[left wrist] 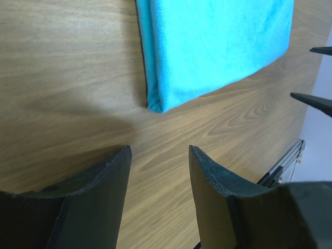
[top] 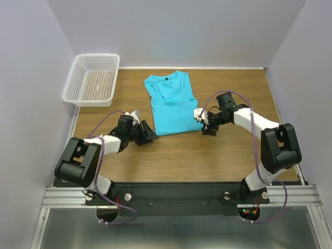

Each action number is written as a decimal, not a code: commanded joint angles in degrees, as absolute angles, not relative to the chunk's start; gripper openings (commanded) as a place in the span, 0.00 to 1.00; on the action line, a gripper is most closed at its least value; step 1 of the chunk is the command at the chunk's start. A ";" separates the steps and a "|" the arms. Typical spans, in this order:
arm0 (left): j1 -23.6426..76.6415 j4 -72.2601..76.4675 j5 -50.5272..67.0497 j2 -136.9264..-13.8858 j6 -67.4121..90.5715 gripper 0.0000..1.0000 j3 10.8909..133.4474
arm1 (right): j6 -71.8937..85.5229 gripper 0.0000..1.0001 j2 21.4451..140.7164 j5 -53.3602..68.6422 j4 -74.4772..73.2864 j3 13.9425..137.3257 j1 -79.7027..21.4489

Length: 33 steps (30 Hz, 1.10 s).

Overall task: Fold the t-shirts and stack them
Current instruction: Fold the tshirt

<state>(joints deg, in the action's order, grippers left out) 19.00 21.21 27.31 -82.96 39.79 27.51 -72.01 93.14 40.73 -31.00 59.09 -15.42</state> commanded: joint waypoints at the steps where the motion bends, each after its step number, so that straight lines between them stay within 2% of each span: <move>1: 20.04 24.61 26.98 -85.25 41.04 0.59 31.90 | -72.95 0.66 92.72 40.87 -30.50 58.80 -15.12; 8: 21.00 25.40 24.09 -88.50 43.15 0.59 32.87 | -75.23 0.66 95.36 39.46 -30.50 59.68 -15.03; 20: 21.36 25.66 20.57 -92.46 45.18 0.47 34.80 | -75.23 0.63 97.82 39.38 -30.15 60.82 -14.59; 26: 21.45 26.80 20.56 -93.87 45.17 0.32 34.19 | -76.37 0.63 97.38 39.64 -30.15 60.56 -14.33; 27: 21.45 27.50 20.65 -94.13 45.18 0.25 34.10 | -76.64 0.63 97.38 39.73 -30.15 60.47 -14.33; 30: 21.45 28.39 21.71 -94.31 45.18 0.13 34.01 | -77.69 0.63 97.65 39.64 -30.23 60.38 -14.33; 32: 21.45 28.65 22.15 -94.04 45.09 0.09 34.01 | -77.52 0.60 98.17 39.38 -30.15 60.73 -14.24; 33: 21.53 28.74 22.24 -93.61 44.83 0.02 33.84 | -76.82 0.59 98.43 39.55 -30.15 61.08 -13.80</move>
